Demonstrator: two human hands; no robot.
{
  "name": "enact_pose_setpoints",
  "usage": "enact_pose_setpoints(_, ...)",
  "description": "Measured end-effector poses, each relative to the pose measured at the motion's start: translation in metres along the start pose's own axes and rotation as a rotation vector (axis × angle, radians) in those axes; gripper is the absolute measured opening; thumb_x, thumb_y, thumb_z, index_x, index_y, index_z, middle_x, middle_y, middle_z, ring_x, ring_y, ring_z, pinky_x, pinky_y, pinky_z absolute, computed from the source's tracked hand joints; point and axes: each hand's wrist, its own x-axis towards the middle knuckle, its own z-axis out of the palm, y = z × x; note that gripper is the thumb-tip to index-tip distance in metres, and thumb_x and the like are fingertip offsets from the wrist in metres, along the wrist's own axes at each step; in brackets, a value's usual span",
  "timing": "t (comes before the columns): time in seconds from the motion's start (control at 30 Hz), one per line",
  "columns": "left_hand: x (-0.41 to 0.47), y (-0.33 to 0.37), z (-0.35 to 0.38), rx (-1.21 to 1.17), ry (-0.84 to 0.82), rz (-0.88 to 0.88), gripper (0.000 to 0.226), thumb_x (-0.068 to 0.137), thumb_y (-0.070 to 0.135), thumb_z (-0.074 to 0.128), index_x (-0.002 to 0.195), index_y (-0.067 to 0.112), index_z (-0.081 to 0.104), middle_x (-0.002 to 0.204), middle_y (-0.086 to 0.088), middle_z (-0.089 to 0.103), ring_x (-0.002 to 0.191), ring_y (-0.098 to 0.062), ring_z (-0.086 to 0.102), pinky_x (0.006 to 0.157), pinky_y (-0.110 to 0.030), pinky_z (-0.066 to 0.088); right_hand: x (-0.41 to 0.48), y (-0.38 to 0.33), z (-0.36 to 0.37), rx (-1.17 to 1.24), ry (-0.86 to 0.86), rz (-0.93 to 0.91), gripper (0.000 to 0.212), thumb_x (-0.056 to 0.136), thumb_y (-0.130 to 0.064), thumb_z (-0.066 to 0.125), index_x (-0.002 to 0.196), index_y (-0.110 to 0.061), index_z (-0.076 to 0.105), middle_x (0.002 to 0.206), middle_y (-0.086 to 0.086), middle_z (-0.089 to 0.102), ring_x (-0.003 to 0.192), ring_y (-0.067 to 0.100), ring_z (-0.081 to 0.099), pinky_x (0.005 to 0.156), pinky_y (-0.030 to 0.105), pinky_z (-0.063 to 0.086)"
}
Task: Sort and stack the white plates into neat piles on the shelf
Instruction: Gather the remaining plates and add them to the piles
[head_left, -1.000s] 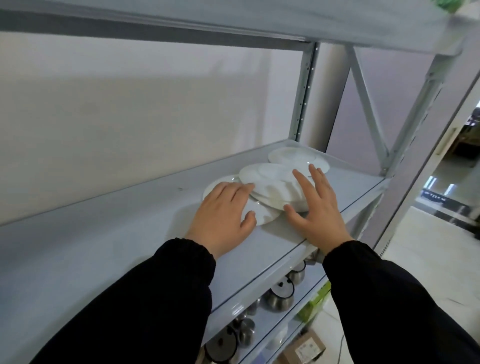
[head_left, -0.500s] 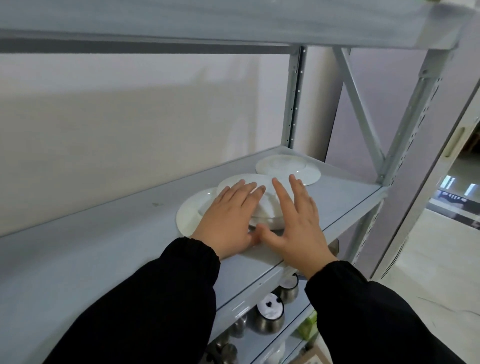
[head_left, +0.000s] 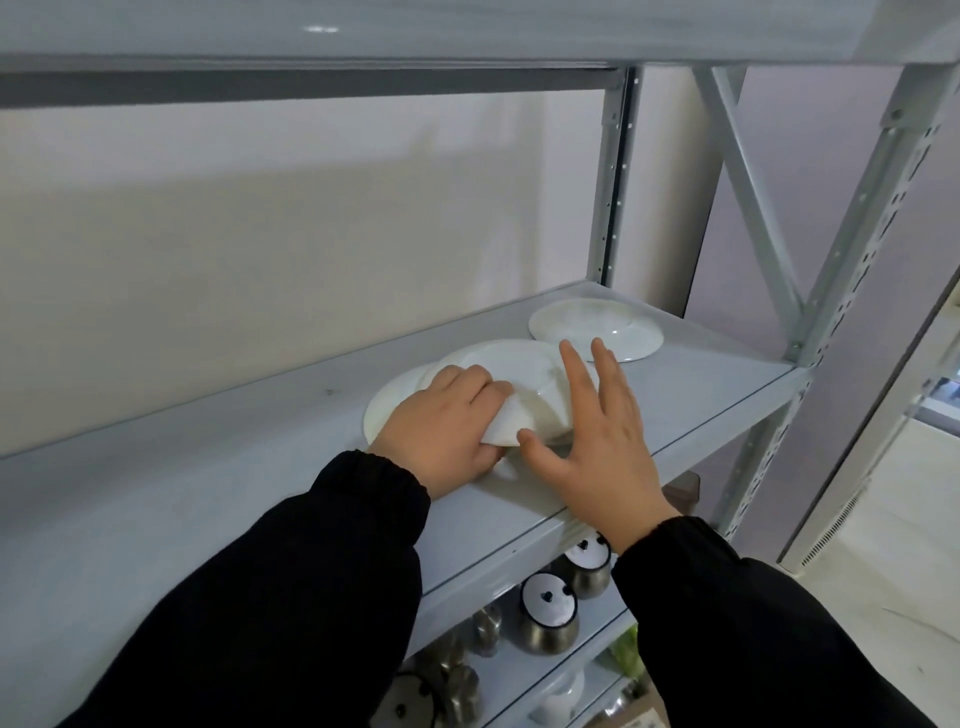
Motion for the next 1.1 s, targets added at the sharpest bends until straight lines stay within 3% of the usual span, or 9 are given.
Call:
enact_pose_setpoints(0.2, -0.028, -0.034, -0.016, -0.165, 0.094, -0.269, 0.059, 0.081, 0.006, 0.057, 0.137, 0.018, 0.047, 0.133, -0.001, 0.044, 0.124, -0.022, 0.041, 0.097, -0.038, 0.045, -0.004, -0.001, -0.003, 0.058, 0.020, 0.037, 0.088, 0.088, -0.056, 0.060, 0.155, -0.044, 0.005, 0.165, -0.014, -0.008, 0.152, 0.017, 0.003, 0.119, 0.051, 0.024)
enact_pose_setpoints(0.37, -0.067, -0.071, -0.032, -0.214, 0.256, -0.417, 0.047, 0.082, 0.001, 0.057, 0.127, 0.016, 0.055, 0.123, -0.003, 0.049, 0.109, -0.027, 0.054, 0.087, -0.042, 0.050, -0.005, -0.005, 0.000, 0.038, 0.005, 0.075, 0.087, 0.086, -0.057, 0.059, 0.154, -0.047, 0.007, 0.164, -0.017, -0.008, 0.152, 0.017, 0.005, 0.117, 0.052, 0.028)
enact_pose_setpoints(0.47, -0.095, -0.091, -0.046, -0.268, 0.361, -0.518, 0.038, 0.086, 0.002, 0.055, 0.121, 0.016, 0.058, 0.115, 0.000, 0.050, 0.092, -0.024, 0.057, 0.079, -0.035, 0.045, -0.009, -0.015, 0.006, 0.018, -0.016, 0.088, 0.086, 0.085, -0.058, 0.059, 0.154, -0.046, 0.009, 0.164, -0.016, -0.007, 0.152, 0.018, 0.004, 0.119, 0.051, 0.025)
enact_pose_setpoints(0.57, -0.124, -0.107, -0.062, -0.302, 0.439, -0.616, 0.031, 0.093, 0.008, 0.049, 0.122, 0.014, 0.057, 0.110, 0.005, 0.048, 0.095, -0.023, 0.054, 0.081, -0.026, 0.036, -0.016, -0.033, 0.017, -0.002, -0.049, 0.026, 0.085, 0.085, -0.057, 0.060, 0.155, -0.043, 0.012, 0.165, -0.010, -0.006, 0.152, 0.017, 0.000, 0.120, 0.052, 0.021)
enact_pose_setpoints(0.73, -0.171, -0.127, -0.092, -0.841, 0.568, -0.976, 0.040, 0.091, 0.007, 0.053, 0.128, 0.022, 0.052, 0.113, -0.001, 0.058, 0.101, -0.028, 0.057, 0.055, -0.027, 0.056, -0.021, -0.060, 0.033, -0.067, -0.049, -0.070, 0.080, 0.088, -0.047, 0.063, 0.155, -0.033, 0.021, 0.165, 0.002, 0.005, 0.151, 0.018, 0.001, 0.120, 0.053, 0.016)
enact_pose_setpoints(0.8, -0.190, -0.142, -0.095, -1.005, 0.518, -1.057, 0.044, 0.083, 0.006, 0.056, 0.123, 0.025, 0.053, 0.111, -0.007, 0.063, 0.090, -0.032, 0.065, 0.052, -0.037, 0.058, -0.024, -0.068, 0.039, -0.063, -0.048, -0.078, 0.079, 0.088, -0.043, 0.063, 0.155, -0.031, 0.023, 0.165, 0.005, 0.008, 0.151, 0.020, 0.004, 0.120, 0.054, 0.017)
enact_pose_setpoints(0.9, -0.212, -0.155, -0.101, -1.046, 0.426, -1.153, 0.050, 0.073, 0.015, 0.057, 0.123, 0.016, 0.055, 0.097, -0.015, 0.066, 0.060, -0.029, 0.064, 0.046, -0.033, 0.052, -0.032, -0.080, 0.047, -0.061, -0.053, -0.116, 0.078, 0.088, -0.039, 0.065, 0.155, -0.030, 0.026, 0.164, 0.007, 0.011, 0.151, 0.021, 0.006, 0.120, 0.053, 0.016)
enact_pose_setpoints(1.0, -0.220, -0.161, -0.107, -0.702, 0.236, -1.102, 0.042, 0.080, 0.018, 0.060, 0.122, 0.017, 0.053, 0.111, -0.001, 0.060, 0.089, -0.026, 0.057, 0.074, -0.035, 0.045, -0.038, -0.086, 0.051, -0.109, -0.068, -0.156, 0.076, 0.088, -0.040, 0.064, 0.154, -0.031, 0.027, 0.164, 0.007, 0.014, 0.152, 0.020, 0.005, 0.121, 0.052, 0.012)
enact_pose_setpoints(1.1, -0.221, -0.165, -0.106, -0.510, 0.128, -1.047, 0.053, 0.087, 0.017, 0.058, 0.138, 0.017, 0.046, 0.120, 0.002, 0.053, 0.108, -0.022, 0.053, 0.087, -0.030, 0.038, -0.040, -0.087, 0.050, -0.117, -0.091, -0.139, 0.074, 0.088, -0.041, 0.062, 0.154, -0.031, 0.028, 0.165, 0.006, 0.015, 0.152, 0.019, 0.004, 0.122, 0.051, 0.009)
